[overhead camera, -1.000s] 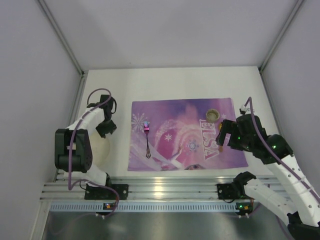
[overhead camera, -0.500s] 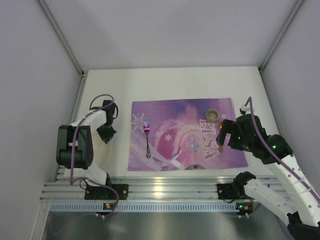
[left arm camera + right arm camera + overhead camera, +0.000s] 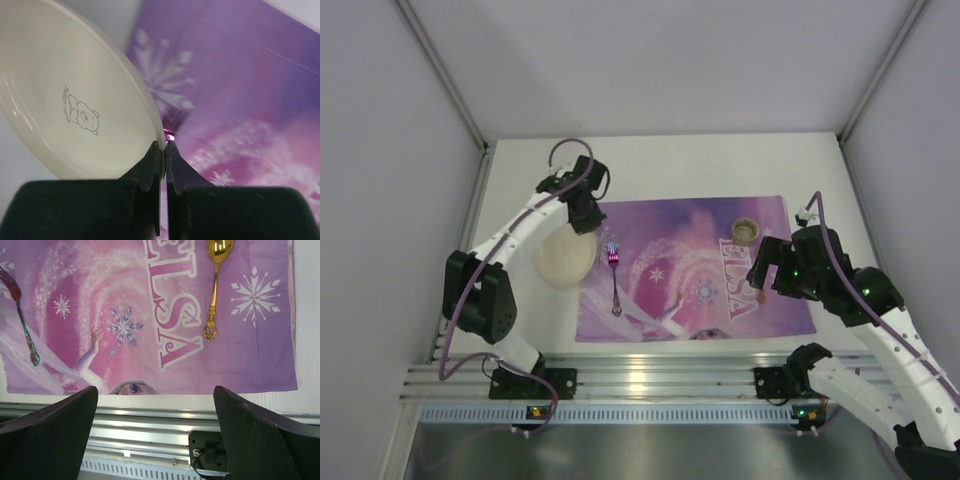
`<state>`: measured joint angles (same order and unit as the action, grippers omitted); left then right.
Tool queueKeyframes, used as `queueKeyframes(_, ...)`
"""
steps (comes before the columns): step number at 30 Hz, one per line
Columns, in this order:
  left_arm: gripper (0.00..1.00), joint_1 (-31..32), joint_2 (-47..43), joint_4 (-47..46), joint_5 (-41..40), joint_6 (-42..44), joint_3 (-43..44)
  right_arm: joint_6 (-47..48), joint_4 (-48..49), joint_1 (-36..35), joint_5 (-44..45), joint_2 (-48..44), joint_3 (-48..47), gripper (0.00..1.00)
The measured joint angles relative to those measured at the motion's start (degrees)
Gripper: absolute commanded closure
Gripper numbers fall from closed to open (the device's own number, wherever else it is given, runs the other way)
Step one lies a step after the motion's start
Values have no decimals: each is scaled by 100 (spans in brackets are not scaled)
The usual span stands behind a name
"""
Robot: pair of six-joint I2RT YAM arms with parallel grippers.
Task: Set the dinner table for one person
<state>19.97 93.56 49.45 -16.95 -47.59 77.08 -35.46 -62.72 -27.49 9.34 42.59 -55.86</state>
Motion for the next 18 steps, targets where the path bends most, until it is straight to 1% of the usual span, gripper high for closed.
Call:
queueKeyframes(3, 100, 892, 212, -127, 122, -315, 463, 13, 98, 0, -107, 31, 0, 0)
queueKeyframes(5, 100, 1390, 525, -142, 236, -507, 730, 35, 114, 0, -175, 50, -2, 0)
queueKeyframes(8, 100, 2048, 1228, -92, 337, -719, 1222, 42, 129, 0, -232, 68, -4, 0)
queueKeyframes(11, 100, 2492, 1891, 76, 345, -756, 1825, 37, 118, 2, -227, 68, -7, 0)
queueKeyframes(13, 100, 2782, 2387, 247, 339, -769, 2404, 33, 66, 2, -184, 66, -7, 0)
queueKeyframes(18, 100, 3368, 3200, 468, 389, -789, 3554, 15, -116, 2, 24, -42, -9, 0)
